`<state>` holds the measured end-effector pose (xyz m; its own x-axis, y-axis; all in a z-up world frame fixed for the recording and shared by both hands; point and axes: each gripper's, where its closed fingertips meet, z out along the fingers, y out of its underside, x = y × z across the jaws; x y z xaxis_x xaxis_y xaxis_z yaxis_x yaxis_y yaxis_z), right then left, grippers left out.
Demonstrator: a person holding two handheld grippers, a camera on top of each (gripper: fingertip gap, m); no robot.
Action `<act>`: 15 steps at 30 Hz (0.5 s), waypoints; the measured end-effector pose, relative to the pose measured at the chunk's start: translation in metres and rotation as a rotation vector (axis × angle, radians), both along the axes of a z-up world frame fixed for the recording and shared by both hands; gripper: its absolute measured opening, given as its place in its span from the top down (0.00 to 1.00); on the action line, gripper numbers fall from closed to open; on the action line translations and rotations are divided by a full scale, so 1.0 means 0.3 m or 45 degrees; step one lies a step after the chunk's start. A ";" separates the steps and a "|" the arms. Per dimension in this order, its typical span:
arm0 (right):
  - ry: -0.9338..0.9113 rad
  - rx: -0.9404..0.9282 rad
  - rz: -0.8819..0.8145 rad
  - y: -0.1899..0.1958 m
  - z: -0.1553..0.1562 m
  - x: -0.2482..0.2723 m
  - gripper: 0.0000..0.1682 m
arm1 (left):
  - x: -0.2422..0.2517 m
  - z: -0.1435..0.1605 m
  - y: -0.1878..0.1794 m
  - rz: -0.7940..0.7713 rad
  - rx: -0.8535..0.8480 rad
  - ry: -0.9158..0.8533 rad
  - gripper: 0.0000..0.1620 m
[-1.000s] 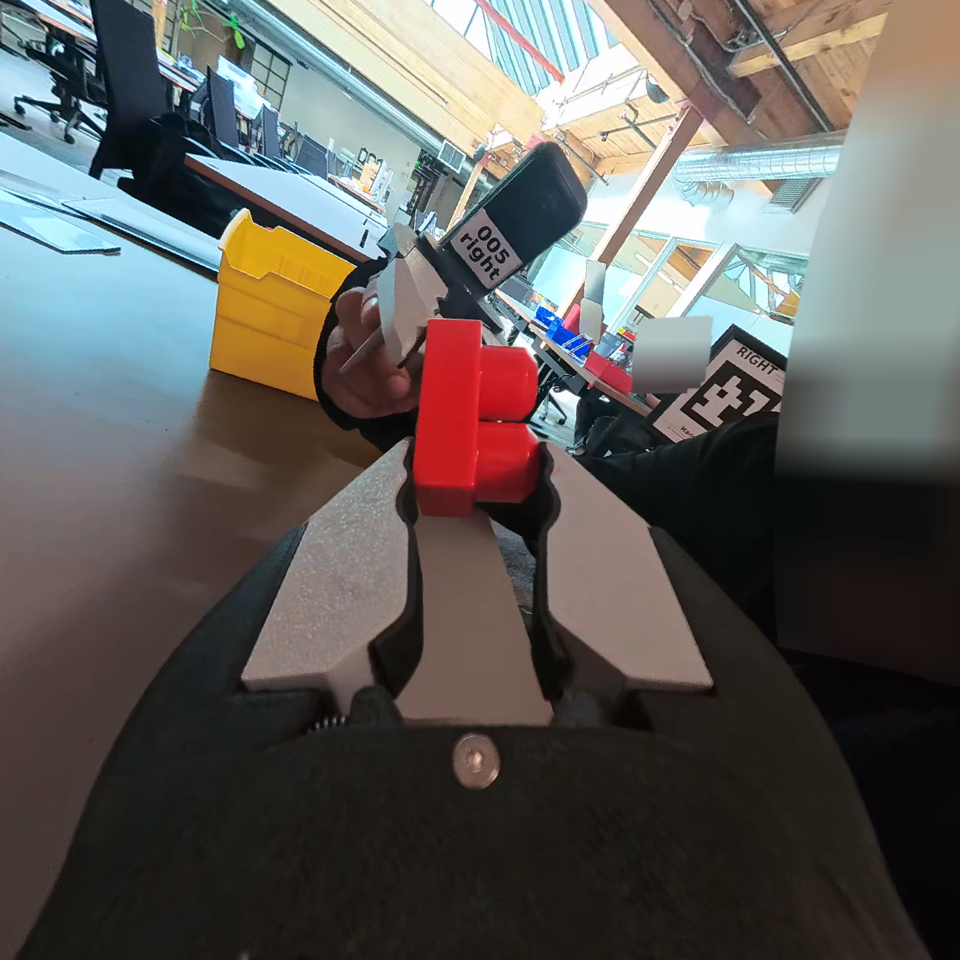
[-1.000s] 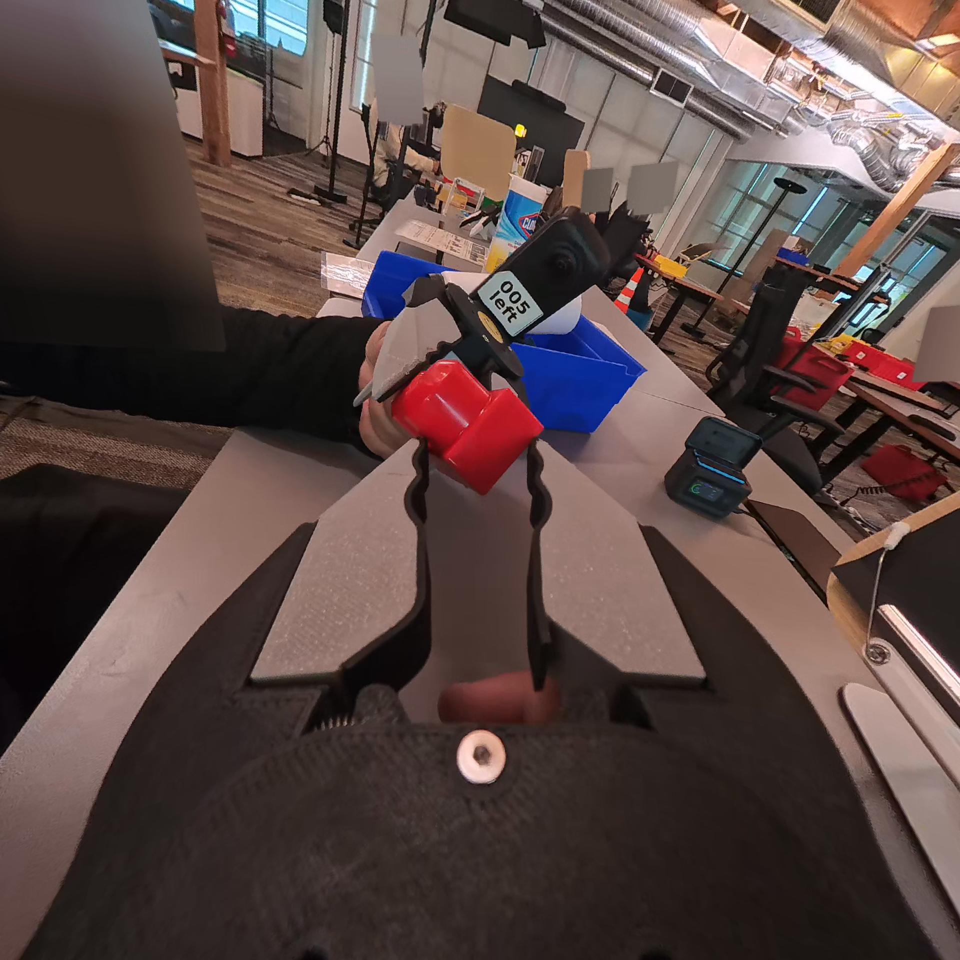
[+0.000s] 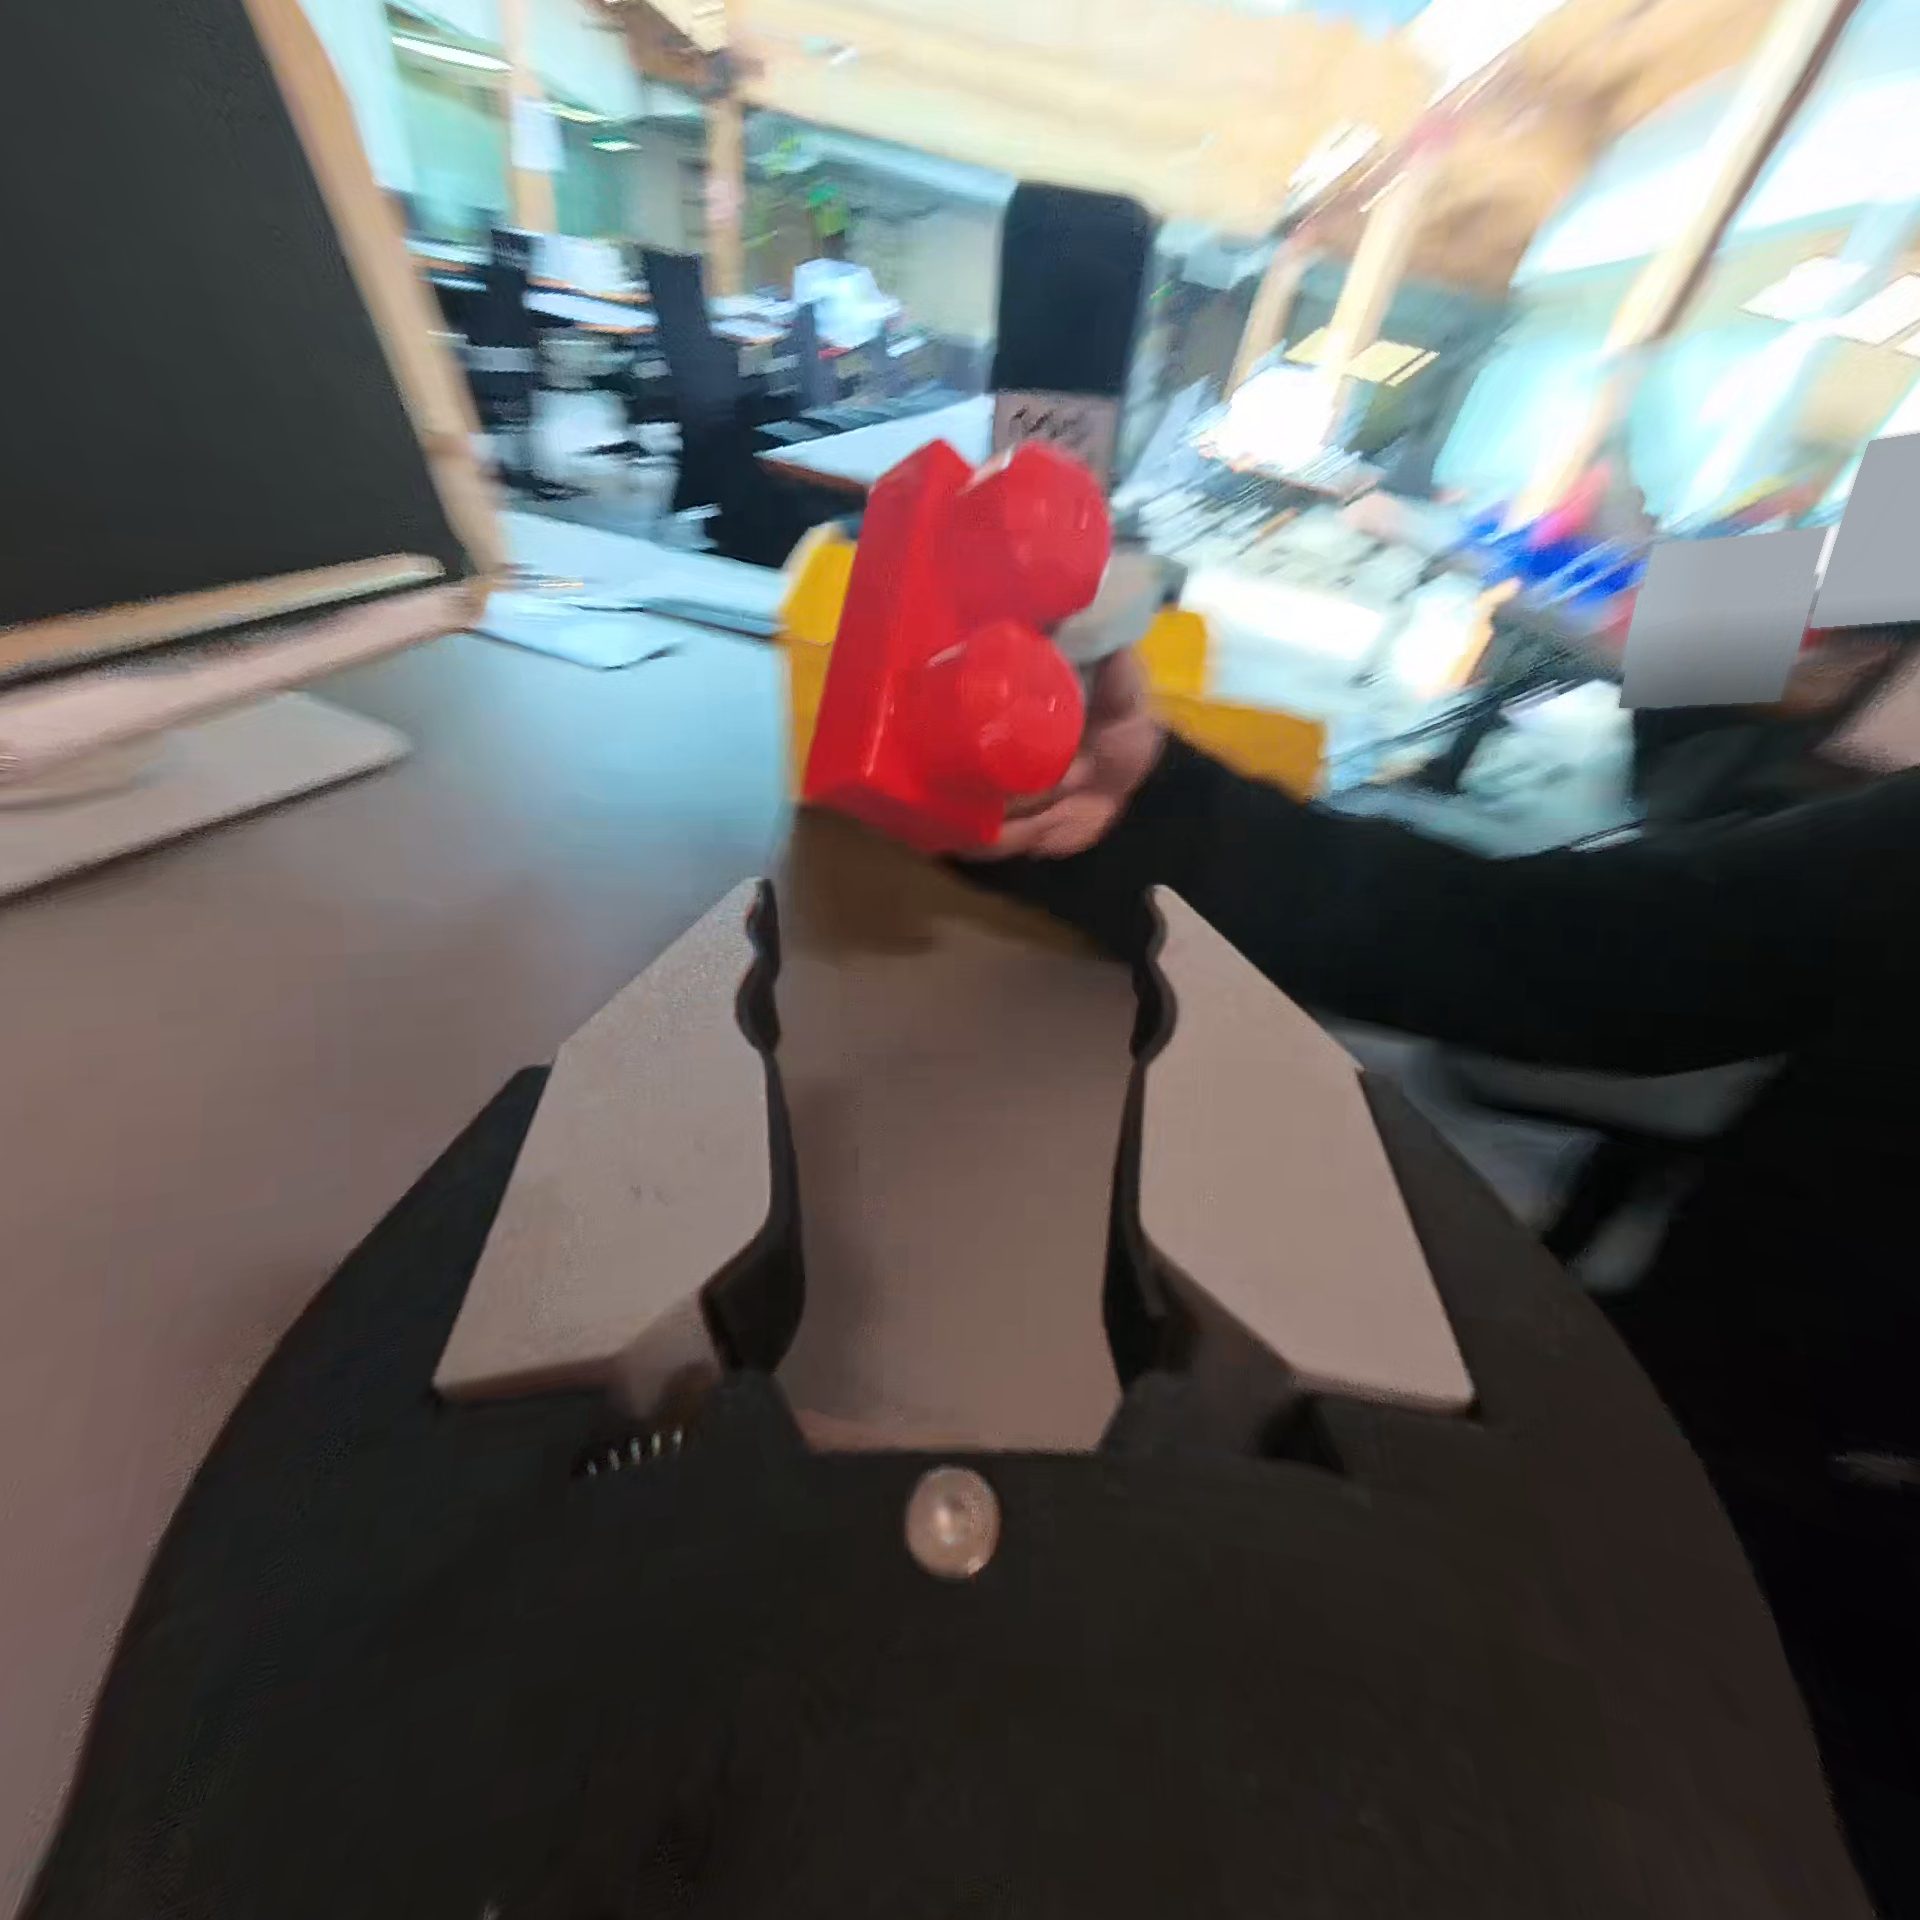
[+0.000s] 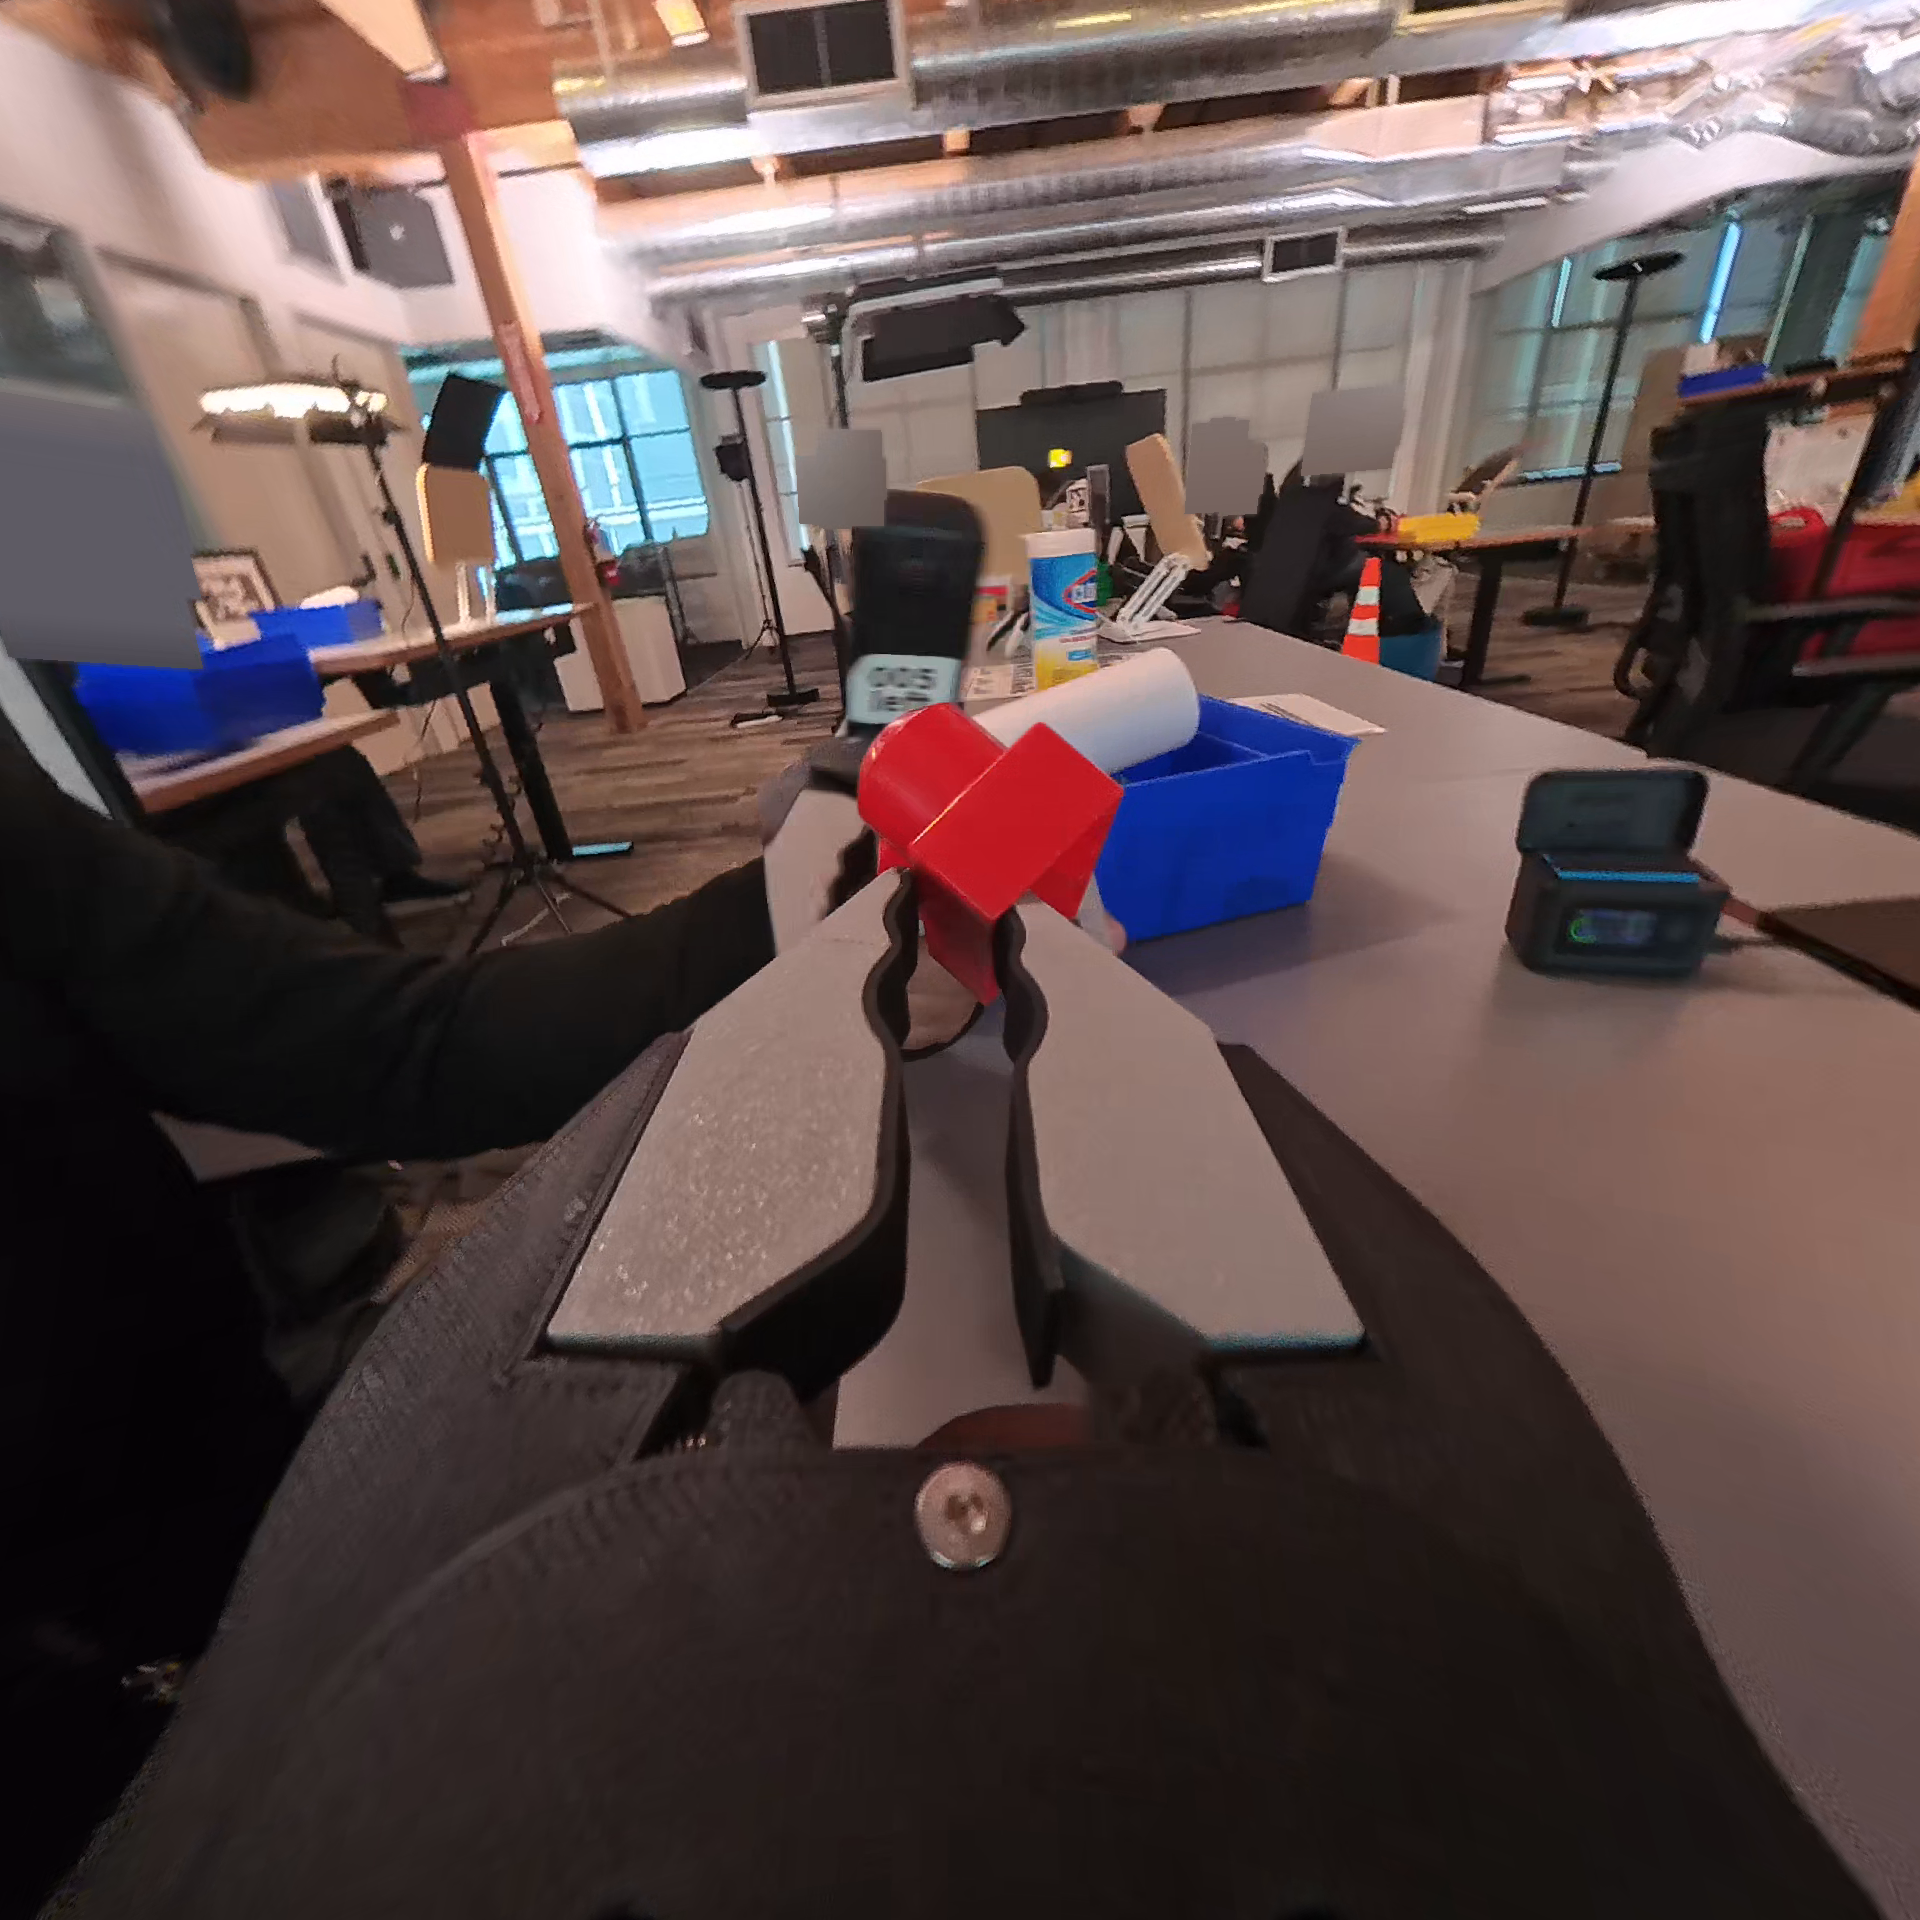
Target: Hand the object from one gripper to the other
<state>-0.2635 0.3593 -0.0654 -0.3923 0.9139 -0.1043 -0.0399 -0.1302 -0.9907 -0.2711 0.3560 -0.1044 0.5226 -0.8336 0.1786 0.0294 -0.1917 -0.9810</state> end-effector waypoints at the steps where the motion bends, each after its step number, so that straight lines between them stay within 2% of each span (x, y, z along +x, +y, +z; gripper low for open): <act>1: -0.021 -0.046 -0.003 0.014 -0.003 0.000 0.94 | -0.024 -0.027 0.037 0.136 0.091 0.162 0.58; 3: -0.061 -0.162 -0.039 0.052 -0.008 -0.010 0.94 | -0.066 -0.047 0.091 0.376 0.335 0.473 0.56; 6: -0.141 -0.469 -0.031 0.111 -0.032 -0.018 1.00 | -0.089 -0.056 0.128 0.579 0.630 0.815 0.58; 8: -0.166 -0.663 0.054 0.121 -0.037 -0.011 1.00 | -0.096 -0.051 0.140 0.670 0.806 0.991 0.58; 11: -0.235 -0.667 0.003 0.127 -0.081 -0.035 1.00 | -0.022 -0.067 0.123 0.568 0.832 0.938 0.66; 12: -0.282 -0.657 -0.006 0.117 -0.109 -0.054 1.00 | -0.023 -0.065 0.138 0.609 0.832 0.948 0.66; 14: -0.290 -0.708 0.031 0.095 -0.115 -0.075 1.00 | -0.048 -0.050 0.162 0.721 0.878 1.007 0.58; 15: -0.272 -0.739 0.040 0.094 -0.107 -0.080 1.00 | -0.048 -0.057 0.165 0.720 0.861 1.004 0.58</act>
<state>-0.2875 0.3875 -0.0976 -0.3337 0.6728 -0.6603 0.1640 -0.6483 -0.7435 -0.2855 0.4056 -0.1216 0.6159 -0.2495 -0.7473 -0.7157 0.2194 -0.6631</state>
